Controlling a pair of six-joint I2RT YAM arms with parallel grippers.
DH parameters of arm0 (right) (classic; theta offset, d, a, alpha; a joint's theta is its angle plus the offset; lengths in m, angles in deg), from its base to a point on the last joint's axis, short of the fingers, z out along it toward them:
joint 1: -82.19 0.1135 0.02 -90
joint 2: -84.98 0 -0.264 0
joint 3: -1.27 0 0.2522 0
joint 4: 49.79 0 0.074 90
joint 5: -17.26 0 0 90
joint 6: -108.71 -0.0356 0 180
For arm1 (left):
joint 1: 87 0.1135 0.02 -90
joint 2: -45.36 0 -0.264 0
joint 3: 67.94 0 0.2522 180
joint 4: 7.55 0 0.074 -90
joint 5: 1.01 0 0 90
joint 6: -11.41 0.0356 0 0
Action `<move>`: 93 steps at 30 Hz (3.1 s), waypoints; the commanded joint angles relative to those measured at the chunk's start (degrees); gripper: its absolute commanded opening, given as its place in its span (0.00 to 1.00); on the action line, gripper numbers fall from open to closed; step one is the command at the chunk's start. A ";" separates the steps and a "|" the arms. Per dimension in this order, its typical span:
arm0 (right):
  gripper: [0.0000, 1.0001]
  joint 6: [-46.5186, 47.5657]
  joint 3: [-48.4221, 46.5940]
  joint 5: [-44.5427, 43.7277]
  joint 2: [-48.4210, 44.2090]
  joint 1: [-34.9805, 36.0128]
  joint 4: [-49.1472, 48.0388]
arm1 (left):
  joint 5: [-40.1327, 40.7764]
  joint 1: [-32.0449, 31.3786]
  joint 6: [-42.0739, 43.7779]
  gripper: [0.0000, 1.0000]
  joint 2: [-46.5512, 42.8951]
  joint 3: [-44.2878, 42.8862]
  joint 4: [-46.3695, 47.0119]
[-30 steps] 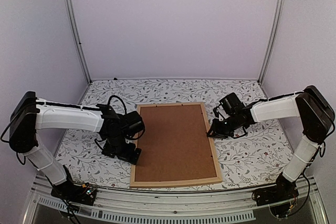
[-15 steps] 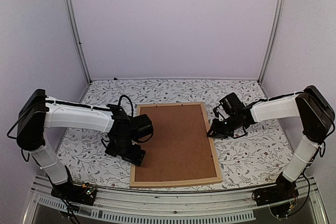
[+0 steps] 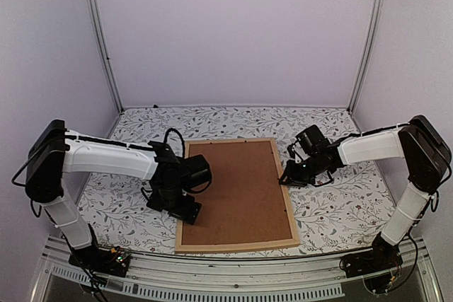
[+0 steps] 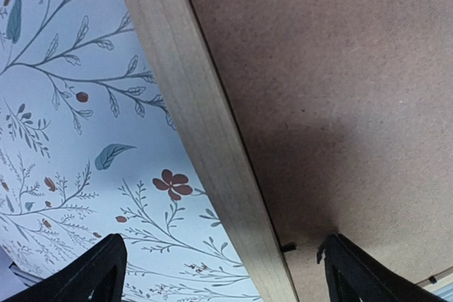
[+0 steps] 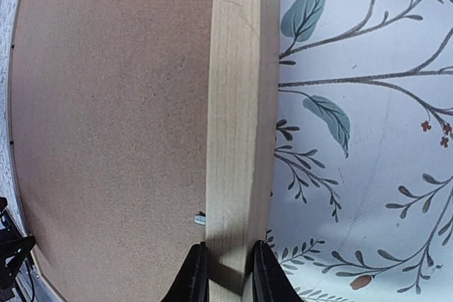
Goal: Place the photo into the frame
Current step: Press the fastener onto the backboard, then rotate the photo frame at the center of the board.
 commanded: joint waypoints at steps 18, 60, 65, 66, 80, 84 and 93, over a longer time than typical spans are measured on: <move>0.06 8.18 -3.53 -0.26 5.26 -0.08 9.62 | -9.20 23.98 14.78 1.00 -14.64 0.83 17.24; 0.57 34.87 -23.40 8.38 5.97 -16.45 25.51 | -25.09 33.37 46.28 0.87 32.39 -39.99 23.00; 0.56 33.62 -19.86 7.66 4.17 -16.47 24.50 | -24.45 32.34 46.89 0.84 34.08 -40.82 22.37; 0.56 33.35 -19.12 7.56 3.93 -16.49 24.12 | -24.84 32.17 47.03 0.82 34.06 -40.57 22.37; 0.57 27.60 -14.34 5.42 -0.94 -17.36 21.70 | -17.87 31.12 42.49 0.39 32.38 -35.89 22.38; 0.57 25.63 -12.76 4.54 -2.51 -17.65 21.25 | -16.33 31.47 39.46 0.28 30.35 -31.57 23.79; 0.63 18.99 -9.97 5.37 -5.89 -18.18 19.43 | -12.82 35.50 26.55 0.23 21.76 -16.86 26.61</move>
